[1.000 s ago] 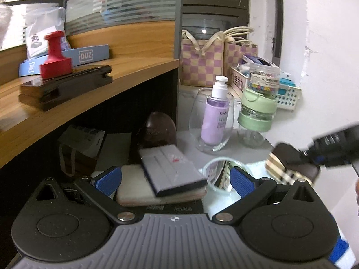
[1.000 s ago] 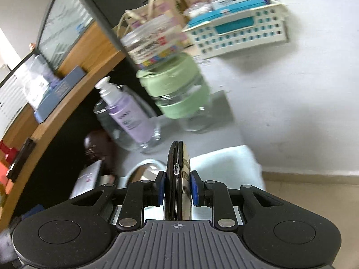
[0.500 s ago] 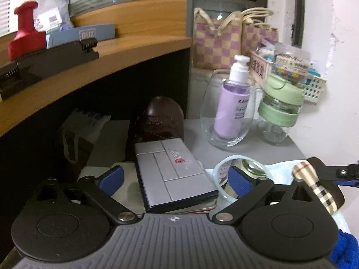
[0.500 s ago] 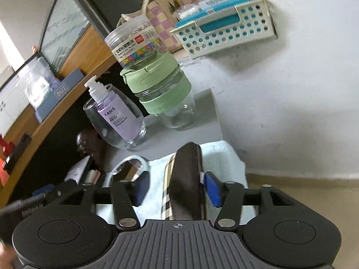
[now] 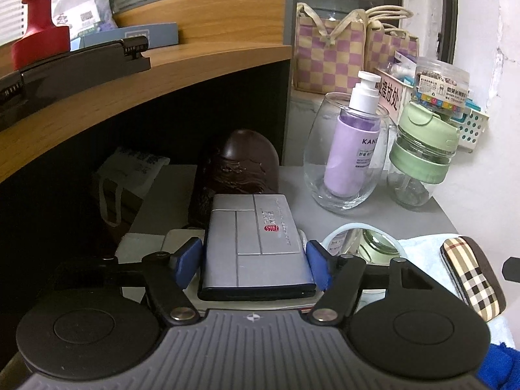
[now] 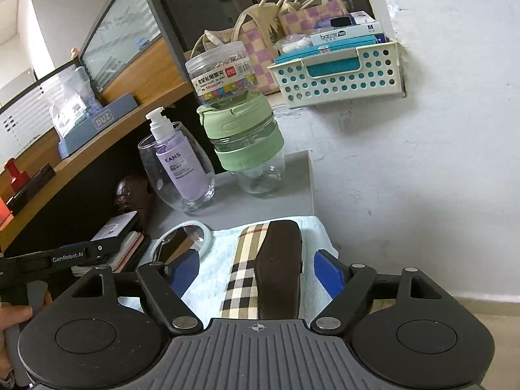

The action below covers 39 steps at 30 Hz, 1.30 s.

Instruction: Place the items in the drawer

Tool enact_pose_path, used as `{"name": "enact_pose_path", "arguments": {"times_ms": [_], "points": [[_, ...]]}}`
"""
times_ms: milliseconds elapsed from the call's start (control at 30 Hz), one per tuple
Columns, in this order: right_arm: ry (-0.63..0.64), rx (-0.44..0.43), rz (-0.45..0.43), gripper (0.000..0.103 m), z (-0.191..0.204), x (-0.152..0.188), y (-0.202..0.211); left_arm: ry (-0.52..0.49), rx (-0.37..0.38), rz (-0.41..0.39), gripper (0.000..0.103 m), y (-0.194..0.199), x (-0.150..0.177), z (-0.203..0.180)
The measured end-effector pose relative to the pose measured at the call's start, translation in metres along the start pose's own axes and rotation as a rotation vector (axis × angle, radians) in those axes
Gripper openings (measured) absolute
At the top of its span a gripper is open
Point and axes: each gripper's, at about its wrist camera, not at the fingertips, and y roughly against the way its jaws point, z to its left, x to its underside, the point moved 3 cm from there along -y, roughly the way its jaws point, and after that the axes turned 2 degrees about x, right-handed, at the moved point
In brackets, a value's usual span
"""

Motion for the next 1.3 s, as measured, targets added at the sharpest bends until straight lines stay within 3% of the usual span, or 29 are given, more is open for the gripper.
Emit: {"name": "enact_pose_path", "arguments": {"times_ms": [167,467,500,533,567,600,800,1000,1100,1133,1167,1300], "points": [[-0.019,0.000,-0.009,0.080,-0.006,0.000,0.004,0.018,0.066,0.000,0.075,0.011,0.003,-0.006],[-0.036,-0.005,-0.020,0.080,-0.012,0.001,0.011,0.011,0.203,-0.005,0.073,0.032,0.014,-0.051],[-0.037,-0.004,-0.021,0.080,-0.012,0.001,0.011,0.013,0.210,-0.008,0.062,0.033,0.016,-0.055],[-0.038,-0.004,-0.022,0.080,-0.013,0.001,0.012,0.009,0.195,-0.019,0.011,0.035,0.017,-0.059],[-0.038,-0.003,-0.023,0.080,-0.013,0.001,0.012,0.021,0.224,-0.014,0.002,0.036,0.017,-0.061],[-0.039,-0.002,-0.024,0.080,-0.014,0.001,0.013,0.032,0.251,-0.007,0.002,0.037,0.017,-0.063],[-0.038,0.003,-0.020,0.080,-0.015,0.003,0.015,-0.007,0.279,0.054,0.002,0.029,0.034,-0.085],[-0.019,0.002,-0.016,0.080,-0.013,0.004,0.018,-0.061,0.275,0.026,0.004,0.036,0.045,-0.091],[-0.001,-0.007,-0.013,0.081,-0.009,0.004,0.018,-0.078,0.266,0.007,0.026,0.041,0.046,-0.086],[0.006,-0.010,-0.012,0.082,-0.007,0.004,0.018,-0.083,0.255,-0.001,0.044,0.044,0.046,-0.083],[0.014,-0.013,-0.010,0.083,-0.004,0.004,0.018,-0.088,0.246,-0.016,0.052,0.047,0.045,-0.081],[0.046,-0.035,0.000,0.086,0.009,0.002,0.014,-0.130,0.228,-0.063,0.074,0.061,0.042,-0.070]]}}
